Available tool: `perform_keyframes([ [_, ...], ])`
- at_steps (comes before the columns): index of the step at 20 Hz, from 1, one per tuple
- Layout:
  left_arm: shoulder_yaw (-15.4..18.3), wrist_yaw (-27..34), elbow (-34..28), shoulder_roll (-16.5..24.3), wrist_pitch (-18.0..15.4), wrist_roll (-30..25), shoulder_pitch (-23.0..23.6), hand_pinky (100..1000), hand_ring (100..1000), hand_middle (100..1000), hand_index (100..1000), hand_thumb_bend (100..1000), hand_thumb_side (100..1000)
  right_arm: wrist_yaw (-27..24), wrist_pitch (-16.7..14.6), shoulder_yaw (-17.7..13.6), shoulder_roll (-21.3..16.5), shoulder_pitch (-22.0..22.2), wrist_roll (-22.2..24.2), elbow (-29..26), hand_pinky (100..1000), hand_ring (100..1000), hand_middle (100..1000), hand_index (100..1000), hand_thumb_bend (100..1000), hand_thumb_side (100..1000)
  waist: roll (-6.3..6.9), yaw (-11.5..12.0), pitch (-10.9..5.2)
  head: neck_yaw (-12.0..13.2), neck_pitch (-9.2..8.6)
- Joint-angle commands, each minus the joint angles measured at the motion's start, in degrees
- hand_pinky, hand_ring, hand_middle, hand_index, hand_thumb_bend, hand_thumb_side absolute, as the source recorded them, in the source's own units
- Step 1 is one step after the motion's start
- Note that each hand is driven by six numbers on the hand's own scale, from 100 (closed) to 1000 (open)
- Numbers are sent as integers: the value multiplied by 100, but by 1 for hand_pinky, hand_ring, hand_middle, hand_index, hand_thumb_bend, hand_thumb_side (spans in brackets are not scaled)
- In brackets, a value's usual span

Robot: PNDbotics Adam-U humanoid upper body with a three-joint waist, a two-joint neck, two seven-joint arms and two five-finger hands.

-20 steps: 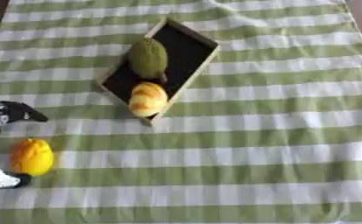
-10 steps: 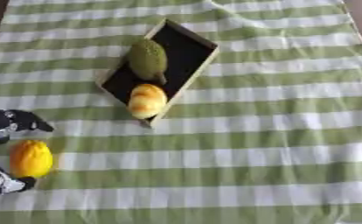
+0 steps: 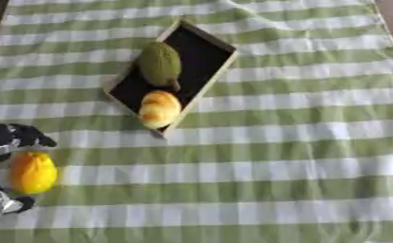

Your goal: Pick up objects on the table and place them in the box.

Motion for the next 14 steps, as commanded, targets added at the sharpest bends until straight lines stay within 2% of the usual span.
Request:
perform_keyframes([
  [1, 91, -129, -50, 113, 50, -55, -7, 877, 862, 826, 912, 501, 144, -21, -5, -53, -130, -34, 20, -83, 886, 859, 767, 854, 100, 100, -6, -4, -89, 23, -71],
  [7, 73, -161, -50, 97, 107, -125, 4, 848, 834, 796, 883, 409, 100, -43, -27, -44, -120, -31, 20, -83, 886, 860, 767, 855, 100, 100, 1, -13, -78, 22, -76],
  [10, 65, -176, -50, 84, 183, -108, -18, 779, 767, 726, 813, 202, 100, -61, -33, -56, -111, -22, 5, -83, 886, 860, 767, 856, 100, 100, 1, -21, -75, 23, -75],
  [11, 71, -194, -50, 77, 231, -51, -25, 755, 739, 692, 783, 123, 124, -65, -27, -59, -111, -10, 5, -83, 887, 860, 767, 856, 100, 100, 0, -23, -76, 21, -71],
  [14, 69, -184, -50, 50, 363, 207, -35, 706, 671, 606, 705, 100, 154, -70, -9, -72, -104, 15, 1, -83, 886, 860, 767, 857, 100, 100, 1, -24, -77, 16, -69],
])
